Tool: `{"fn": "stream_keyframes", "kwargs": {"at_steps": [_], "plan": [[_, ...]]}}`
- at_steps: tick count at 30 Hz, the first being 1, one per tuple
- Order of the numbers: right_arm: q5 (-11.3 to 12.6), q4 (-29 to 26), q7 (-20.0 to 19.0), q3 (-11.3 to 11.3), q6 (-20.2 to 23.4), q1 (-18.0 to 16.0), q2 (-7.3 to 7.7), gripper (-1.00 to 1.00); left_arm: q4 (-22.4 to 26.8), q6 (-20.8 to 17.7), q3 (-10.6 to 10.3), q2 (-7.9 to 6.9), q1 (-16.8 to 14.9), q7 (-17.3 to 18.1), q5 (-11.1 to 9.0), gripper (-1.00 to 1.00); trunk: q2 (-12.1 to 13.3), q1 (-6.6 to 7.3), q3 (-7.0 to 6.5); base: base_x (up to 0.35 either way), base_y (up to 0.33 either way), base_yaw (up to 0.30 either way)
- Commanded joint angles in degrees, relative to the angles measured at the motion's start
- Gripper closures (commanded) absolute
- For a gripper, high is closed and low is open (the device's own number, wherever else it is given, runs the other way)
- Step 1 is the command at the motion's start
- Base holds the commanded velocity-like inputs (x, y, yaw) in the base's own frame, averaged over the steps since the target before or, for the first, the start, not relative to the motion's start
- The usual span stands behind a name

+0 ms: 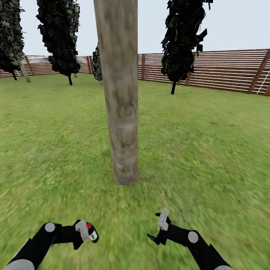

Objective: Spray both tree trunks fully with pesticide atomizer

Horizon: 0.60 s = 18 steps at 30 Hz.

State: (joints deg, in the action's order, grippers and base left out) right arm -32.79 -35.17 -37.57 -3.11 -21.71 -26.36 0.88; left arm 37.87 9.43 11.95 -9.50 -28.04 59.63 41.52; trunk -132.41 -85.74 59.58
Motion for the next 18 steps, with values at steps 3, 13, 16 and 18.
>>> {"fn": "stream_keyframes", "kwargs": {"at_steps": [3, 13, 16, 18], "plan": [[0.0, 0.07, -0.51, -0.03, 0.0, -0.06, -0.39, -1.0, 2.71, -2.06, 0.05, 0.28, 0.01, 3.01, 2.97, 1.0, 0.0, 0.0, 0.0, 0.0, 0.0, 0.0], [0.0, 0.48, -0.75, -0.21, 0.08, -0.09, -1.85, -1.0, 7.1, -10.0, -10.11, 0.61, 0.01, 7.82, 7.26, 1.0, 0.0, 0.0, 0.0, 0.0, 0.0, 0.0], [-0.21, 1.36, -1.73, -1.47, 0.09, -0.09, -3.88, 1.0, 7.29, -13.31, -14.34, 0.62, 0.01, 7.64, 7.42, 1.0, 0.0, 0.0, 0.0, 0.0, 0.0, 0.0], [-0.19, 1.39, -2.39, -3.76, 0.18, -0.09, -4.22, 1.0, 7.3, -13.51, -14.67, 0.75, 0.01, 7.62, 7.43, 1.0, 0.0, 0.0, 0.0, 0.0, 0.0, 0.0]]}}
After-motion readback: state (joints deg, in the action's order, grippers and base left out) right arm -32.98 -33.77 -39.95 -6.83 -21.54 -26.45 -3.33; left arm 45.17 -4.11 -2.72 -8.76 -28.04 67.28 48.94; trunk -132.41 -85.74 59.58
